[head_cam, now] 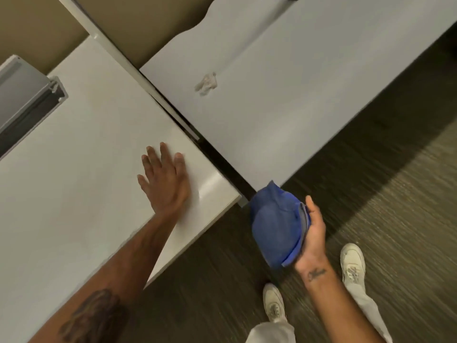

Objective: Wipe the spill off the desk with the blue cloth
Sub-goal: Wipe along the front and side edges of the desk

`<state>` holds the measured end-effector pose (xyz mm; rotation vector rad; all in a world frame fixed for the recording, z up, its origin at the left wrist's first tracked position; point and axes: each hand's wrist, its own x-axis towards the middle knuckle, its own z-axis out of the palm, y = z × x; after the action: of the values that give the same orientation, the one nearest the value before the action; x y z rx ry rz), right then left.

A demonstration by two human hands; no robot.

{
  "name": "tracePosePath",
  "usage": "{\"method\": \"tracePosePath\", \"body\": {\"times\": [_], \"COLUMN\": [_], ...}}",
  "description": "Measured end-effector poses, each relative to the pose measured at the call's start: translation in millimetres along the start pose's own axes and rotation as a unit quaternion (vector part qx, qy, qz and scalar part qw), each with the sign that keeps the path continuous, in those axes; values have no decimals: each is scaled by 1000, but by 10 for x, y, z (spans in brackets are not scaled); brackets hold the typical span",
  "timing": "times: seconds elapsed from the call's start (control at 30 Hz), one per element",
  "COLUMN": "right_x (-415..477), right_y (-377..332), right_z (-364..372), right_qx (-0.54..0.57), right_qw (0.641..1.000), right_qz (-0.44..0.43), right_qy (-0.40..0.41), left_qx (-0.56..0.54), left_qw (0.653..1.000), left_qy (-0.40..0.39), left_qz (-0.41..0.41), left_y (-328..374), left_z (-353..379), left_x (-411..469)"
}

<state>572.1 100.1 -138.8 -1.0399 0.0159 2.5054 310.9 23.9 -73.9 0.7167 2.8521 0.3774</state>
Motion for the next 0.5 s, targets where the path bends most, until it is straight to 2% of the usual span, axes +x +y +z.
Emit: {"method": "tracePosePath", "body": {"times": [0.17,0.23,0.3,0.4,0.5], "right_x": [-164,-216,-231,-285,-311], "right_y": [187,275,337,477,640], "right_z": [-74,-86,-63,-48,-59], "right_qx": [0,6,14,32,49], "right_qw": [997,995,994,992,989], "right_qz": [-74,-94,-103,-109,-134], "right_qy": [1,22,34,48,49], "left_qx": [-51,-68,-23,108,101], "left_qw": [998,993,984,947,939], "left_qy": [-40,-61,-79,-86,-94], "left_qz": [25,72,156,291,315], "left_y": [-23,-89,-205,-425,-524], "left_z": [-121,-176,-240,-264,-215], "left_x": [6,-14,-37,-168,-238]}}
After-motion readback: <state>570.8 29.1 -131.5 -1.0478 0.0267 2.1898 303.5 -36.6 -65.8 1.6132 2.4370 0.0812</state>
